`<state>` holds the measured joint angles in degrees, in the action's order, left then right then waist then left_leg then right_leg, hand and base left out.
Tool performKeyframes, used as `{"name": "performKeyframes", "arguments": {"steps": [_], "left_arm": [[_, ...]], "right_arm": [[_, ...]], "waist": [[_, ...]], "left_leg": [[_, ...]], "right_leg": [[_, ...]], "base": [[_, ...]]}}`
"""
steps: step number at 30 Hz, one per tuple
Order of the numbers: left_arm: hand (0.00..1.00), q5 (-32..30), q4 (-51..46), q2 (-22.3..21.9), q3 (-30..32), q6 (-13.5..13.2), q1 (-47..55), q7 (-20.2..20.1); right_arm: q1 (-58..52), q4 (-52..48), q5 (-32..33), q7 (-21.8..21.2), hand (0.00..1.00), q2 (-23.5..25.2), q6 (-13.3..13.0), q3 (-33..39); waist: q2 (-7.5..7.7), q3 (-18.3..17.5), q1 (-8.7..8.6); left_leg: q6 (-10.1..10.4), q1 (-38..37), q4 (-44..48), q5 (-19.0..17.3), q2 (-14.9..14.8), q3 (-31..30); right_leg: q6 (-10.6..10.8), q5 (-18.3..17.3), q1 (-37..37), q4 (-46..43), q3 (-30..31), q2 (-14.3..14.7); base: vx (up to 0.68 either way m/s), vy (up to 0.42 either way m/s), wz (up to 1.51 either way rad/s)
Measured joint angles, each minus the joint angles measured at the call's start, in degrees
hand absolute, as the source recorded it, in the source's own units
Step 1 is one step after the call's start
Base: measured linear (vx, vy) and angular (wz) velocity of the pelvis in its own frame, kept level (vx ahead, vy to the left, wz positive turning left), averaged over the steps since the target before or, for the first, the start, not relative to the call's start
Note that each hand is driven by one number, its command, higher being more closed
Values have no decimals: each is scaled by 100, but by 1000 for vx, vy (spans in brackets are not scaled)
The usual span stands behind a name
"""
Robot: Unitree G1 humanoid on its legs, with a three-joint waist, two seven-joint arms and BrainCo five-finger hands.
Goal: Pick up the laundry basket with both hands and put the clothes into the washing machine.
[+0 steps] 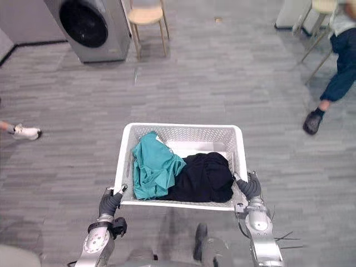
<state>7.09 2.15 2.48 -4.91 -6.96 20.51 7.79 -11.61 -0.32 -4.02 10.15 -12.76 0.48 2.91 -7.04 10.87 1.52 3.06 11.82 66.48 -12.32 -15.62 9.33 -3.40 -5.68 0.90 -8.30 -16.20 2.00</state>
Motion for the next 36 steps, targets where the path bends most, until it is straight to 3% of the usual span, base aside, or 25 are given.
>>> {"name": "performKeyframes", "arguments": {"steps": [2,4,5,6,7,8,9,10,12,13,14,16,19,21,23,24,25,26,27,28,30,31,32,33,36], "left_arm": [[100,2,-31,-7,6,-33,8,-8],[100,-1,-86,-4,14,-29,17,-9],[100,-6,-181,-5,29,-10,93,-9],[100,-9,-197,17,57,16,103,-7],[100,-9,-200,42,61,36,67,-2],[100,-10,-257,66,80,66,15,8],[100,-31,-254,2,70,154,-28,7],[100,-52,-244,-8,61,195,-24,8],[100,-49,-231,41,53,213,18,10],[100,-49,-231,142,54,217,7,12],[100,-49,-231,266,54,242,28,41],[100,-43,-230,358,53,262,101,113],[100,-33,-231,519,39,210,17,112],[100,-21,-149,530,9,222,-95,111],[100,-49,-55,578,-29,221,-196,102],[100,-60,50,592,-105,223,-216,106],[100,-65,116,544,-136,228,-217,106],[100,-68,224,376,-167,282,-218,106],[100,-111,291,167,-165,293,-297,106],[100,-114,312,132,-163,297,-336,107],[100,-111,318,80,-197,307,-355,108],[100,-109,305,94,-233,304,-378,109],[100,-102,265,125,-238,263,-436,109],[100,-89,263,179,-234,230,-444,109],[100,-64,103,225,-233,149,-392,109]], "right_arm": [[80,-14,0,0,100,-28,-4,1],[114,5,0,-1,100,-30,-4,-1],[128,42,0,-1,100,-25,-5,-23],[147,160,1,44,100,8,-5,-68],[163,212,-1,92,100,8,-5,-85],[251,329,-2,130,100,42,-5,-97],[301,435,0,135,100,17,-5,-80],[298,483,-1,138,100,3,-5,-79],[384,590,-14,97,100,39,-5,-86],[378,649,-22,89,100,123,-6,-84],[369,810,-31,92,100,226,-5,-92],[304,862,-84,89,100,329,-7,-143],[401,853,-76,82,100,334,-24,-161],[401,855,-61,82,100,302,-26,-139],[305,846,-56,84,100,364,-25,-76],[226,846,-62,90,100,346,-19,-52],[190,848,-63,90,100,334,-14,-47],[164,851,-79,85,100,195,5,-21],[191,851,-104,53,100,119,12,65],[201,851,-105,43,100,85,15,95],[188,819,-101,18,100,73,35,127],[174,790,-99,27,100,74,36,159],[166,721,-74,120,100,106,34,163],[148,591,-25,158,100,123,28,161],[189,338,18,184,100,105,-20,158]], "waist": [[5,5,138],[33,21,264],[31,19,280],[123,18,359],[170,-11,405],[382,-31,364],[423,-32,347],[461,-52,404],[569,-60,444],[660,-2,343],[731,41,257],[642,39,205],[543,-13,20],[437,58,-111],[579,40,-244],[720,-38,-300],[661,-55,-350],[313,-190,-378],[-40,-196,-340],[-126,-196,-349],[-235,-131,-325],[-281,-108,-331],[-236,-20,-253],[-126,26,-112],[-19,67,78]], "left_leg": [[-168,697,-896,-207,202,170],[-43,1089,-2784,-111,559,106],[211,1132,-4307,248,717,-58],[195,1069,-4768,1128,806,-28],[-5,1009,-4722,1347,918,34],[-571,1103,-4281,1018,1164,48],[-992,1214,-3670,636,1182,142],[-1038,1187,-3494,472,1199,232],[-1099,766,-3384,-116,1358,380],[-1170,334,-3472,-392,1571,374],[-1176,-288,-3633,-655,1754,374],[-1162,-1074,-4114,-778,1789,375],[-1082,-1960,-5061,-808,1785,180],[-838,-2442,-5363,-930,1651,23],[-680,-2955,-5661,-1018,1779,-311],[-469,-3387,-5727,-1139,1817,-562],[-431,-3524,-5691,-1164,1762,-697],[-384,-3577,-5441,-1160,1488,-870],[47,-3391,-4673,-897,1197,-937],[249,-3208,-4191,-637,1124,-948],[983,-2133,-1718,2031,774,-712],[841,-1821,-988,1790,583,-606],[254,-1205,165,1080,306,-341],[-206,-644,529,489,234,-104],[-355,545,-208,-199,371,87]], "right_leg": [[147,-106,-374,267,162,-75],[350,-231,-713,515,246,-270],[523,-338,-992,740,301,-340],[697,-485,-1244,875,457,-466],[736,-546,-1334,920,545,-533],[903,-539,-1473,887,554,-798],[1028,-465,-1424,468,651,-968],[1093,-510,-1313,87,725,-1064],[1283,-508,-489,-2184,1083,-1407],[1205,-178,25,-3771,1245,-1633],[974,-293,473,-5241,1289,-1796],[658,-565,967,-5714,949,-1788],[546,-924,2095,-4646,-68,-1717],[571,-534,2392,-2604,-260,-1307],[818,431,2543,-219,-225,-1104],[547,623,2632,139,-230,-1008],[154,1138,2634,72,-17,-912],[-90,1781,2699,-342,45,-719],[-83,1647,2764,-1008,-82,-591],[-101,1429,2750,-1262,-124,-577],[56,569,1880,-1369,-98,-479],[43,489,1601,-1223,-158,-409],[77,269,969,-993,-136,-299],[122,94,346,-676,-8,-292],[332,-113,-555,33,218,-382]], "base": [[548,116,-35],[531,191,-35],[593,260,-35],[639,281,-39],[693,275,-26],[743,285,-2],[731,285,4],[706,305,-27],[581,265,-32],[647,263,9],[788,267,15],[697,179,-9],[664,110,13],[675,6,41],[834,-88,60],[842,-138,66],[920,-149,48],[943,-139,17],[914,-128,5],[860,-166,1],[835,-168,9],[805,-82,8],[736,-35,-4],[715,-20,-16],[742,101,-32]]}}
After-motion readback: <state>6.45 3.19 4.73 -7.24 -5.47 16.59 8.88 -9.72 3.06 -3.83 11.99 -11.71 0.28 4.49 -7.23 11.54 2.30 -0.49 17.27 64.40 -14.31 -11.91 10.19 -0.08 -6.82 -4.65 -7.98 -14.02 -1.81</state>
